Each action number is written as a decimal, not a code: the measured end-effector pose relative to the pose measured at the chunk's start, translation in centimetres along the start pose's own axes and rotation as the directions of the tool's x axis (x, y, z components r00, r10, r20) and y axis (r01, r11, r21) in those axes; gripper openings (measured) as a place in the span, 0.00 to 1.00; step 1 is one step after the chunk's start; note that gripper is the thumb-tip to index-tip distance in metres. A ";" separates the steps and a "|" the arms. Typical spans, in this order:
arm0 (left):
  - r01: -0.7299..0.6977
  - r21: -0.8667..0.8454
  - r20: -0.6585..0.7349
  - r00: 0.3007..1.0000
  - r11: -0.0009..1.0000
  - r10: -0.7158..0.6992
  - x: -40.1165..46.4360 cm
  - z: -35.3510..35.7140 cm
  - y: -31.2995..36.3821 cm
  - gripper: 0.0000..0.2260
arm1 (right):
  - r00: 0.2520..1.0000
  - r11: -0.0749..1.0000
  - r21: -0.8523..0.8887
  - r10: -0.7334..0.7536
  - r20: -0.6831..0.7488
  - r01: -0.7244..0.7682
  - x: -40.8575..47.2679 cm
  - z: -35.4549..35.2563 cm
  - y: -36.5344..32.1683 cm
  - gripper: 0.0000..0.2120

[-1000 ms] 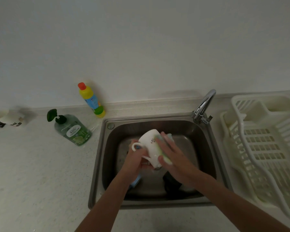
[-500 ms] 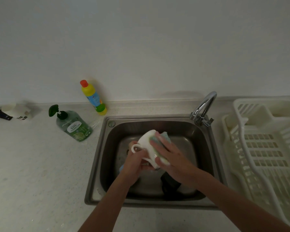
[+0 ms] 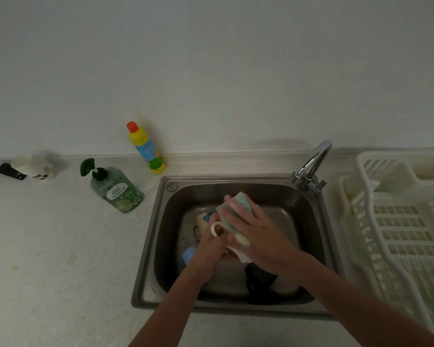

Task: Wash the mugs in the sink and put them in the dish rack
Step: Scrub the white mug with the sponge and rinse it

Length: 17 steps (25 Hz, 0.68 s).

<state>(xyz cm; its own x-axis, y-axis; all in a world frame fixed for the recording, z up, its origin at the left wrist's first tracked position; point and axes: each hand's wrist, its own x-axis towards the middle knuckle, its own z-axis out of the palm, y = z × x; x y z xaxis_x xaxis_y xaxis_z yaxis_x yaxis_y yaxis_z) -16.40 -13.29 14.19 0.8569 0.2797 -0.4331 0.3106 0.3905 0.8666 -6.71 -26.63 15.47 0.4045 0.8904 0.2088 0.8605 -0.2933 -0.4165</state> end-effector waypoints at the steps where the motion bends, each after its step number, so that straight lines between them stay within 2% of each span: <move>1: 0.008 -0.008 -0.008 1.000 1.000 -0.008 0.0 0.0 0.2 0.16 | 0.998 0.993 0.109 0.055 -0.005 -0.054 0.5 -0.4 0.6 0.25; 2: 0.009 -0.026 -0.027 1.000 1.000 -0.010 0.0 -0.4 0.5 0.18 | 0.987 0.942 0.297 0.156 0.029 -0.158 0.5 -0.7 1.3 0.24; 4: -0.008 -0.071 -0.062 0.998 0.997 0.003 0.3 -1.5 1.0 0.21 | 0.954 0.759 0.582 0.273 0.122 -0.292 -0.8 -0.7 1.8 0.23; 6: -0.015 -0.084 -0.086 0.996 0.996 0.008 0.7 -2.8 1.2 0.21 | 0.944 0.752 0.570 0.273 0.187 -0.331 -2.3 -0.5 0.8 0.25; 9: 0.009 -0.064 -0.048 0.999 0.998 -0.012 0.6 -3.0 1.6 0.19 | 0.981 0.960 0.226 0.138 0.139 -0.167 -2.0 0.6 -1.4 0.30; 11: 0.032 -0.019 0.024 0.999 0.999 -0.031 0.6 -2.6 1.6 0.20 | 0.995 0.994 0.073 0.081 0.062 -0.086 -0.2 0.5 -1.4 0.30; 12: 0.035 -0.001 0.043 0.998 0.999 -0.035 0.7 -2.5 1.6 0.20 | 0.992 0.987 0.113 0.109 0.060 -0.115 0.6 0.2 -1.1 0.29; 13: 0.036 0.003 0.035 0.999 0.999 -0.036 0.9 -2.6 1.6 0.20 | 0.981 0.953 0.235 0.178 0.072 -0.190 1.0 0.0 -0.2 0.27; 14: 0.032 -0.006 0.002 0.999 0.999 -0.032 1.2 -2.9 1.7 0.19 | 0.961 0.867 0.414 0.263 0.091 -0.277 1.0 -0.1 0.6 0.25; 15: 0.027 -0.030 -0.044 0.999 0.999 -0.029 1.6 -3.4 1.7 0.17 | 0.941 0.792 0.512 0.312 0.129 -0.333 0.5 -0.1 1.0 0.24; 16: 0.018 -0.062 -0.080 0.997 0.998 -0.023 1.9 -3.7 1.9 0.15 | 0.937 0.761 0.549 0.309 0.161 -0.345 -0.4 0.1 1.1 0.25; 17: 0.008 -0.084 -0.090 0.996 0.996 -0.015 2.3 -4.0 2.1 0.12 | 0.942 0.807 0.486 0.285 0.180 -0.337 -1.0 0.1 0.7 0.26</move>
<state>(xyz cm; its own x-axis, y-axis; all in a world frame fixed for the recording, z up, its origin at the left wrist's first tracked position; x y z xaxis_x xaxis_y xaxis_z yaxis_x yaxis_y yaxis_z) -15.45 -8.33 14.02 0.8113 0.3518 -0.4669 0.2816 0.4646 0.8395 -6.54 -27.64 14.87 0.5699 0.8177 -0.0815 0.4076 -0.3675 -0.8359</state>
